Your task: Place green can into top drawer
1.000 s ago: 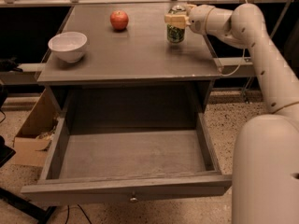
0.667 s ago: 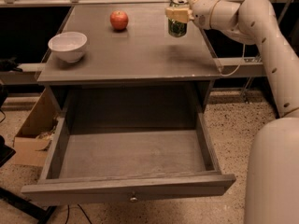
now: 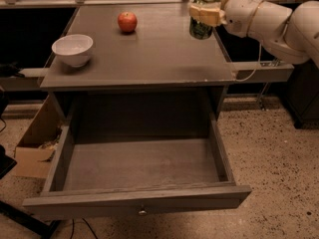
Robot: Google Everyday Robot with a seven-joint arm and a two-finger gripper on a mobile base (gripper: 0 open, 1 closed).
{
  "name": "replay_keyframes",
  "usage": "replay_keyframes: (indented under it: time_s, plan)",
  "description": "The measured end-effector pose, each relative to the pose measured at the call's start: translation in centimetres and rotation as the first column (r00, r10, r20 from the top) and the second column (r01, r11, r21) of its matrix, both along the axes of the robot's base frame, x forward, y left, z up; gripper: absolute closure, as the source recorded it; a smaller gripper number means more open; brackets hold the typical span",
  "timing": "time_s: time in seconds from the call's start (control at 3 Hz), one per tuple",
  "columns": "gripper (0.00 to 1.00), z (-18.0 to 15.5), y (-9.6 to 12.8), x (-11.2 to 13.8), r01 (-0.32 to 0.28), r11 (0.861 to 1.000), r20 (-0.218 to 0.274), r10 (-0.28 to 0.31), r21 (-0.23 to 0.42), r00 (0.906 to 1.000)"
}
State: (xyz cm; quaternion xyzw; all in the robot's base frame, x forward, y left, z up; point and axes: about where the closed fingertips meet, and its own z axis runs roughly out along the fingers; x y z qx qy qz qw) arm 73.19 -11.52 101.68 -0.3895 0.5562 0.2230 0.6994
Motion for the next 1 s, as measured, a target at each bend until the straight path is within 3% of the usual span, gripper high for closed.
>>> replay_keyframes:
  time_s: [0.33, 0.67, 1.0]
  plan:
    - [1.00, -0.4, -0.1, -6.1, -0.017, 1.000, 0.032, 0.017, 0.016, 0.9993]
    - [1.00, -7.5, -3.0, -13.9, -0.037, 0.999, -0.023, 0.036, -0.024, 0.9991]
    - [1.00, -11.9, -5.4, -17.7, -0.048, 0.998, -0.070, 0.046, -0.039, 0.9965]
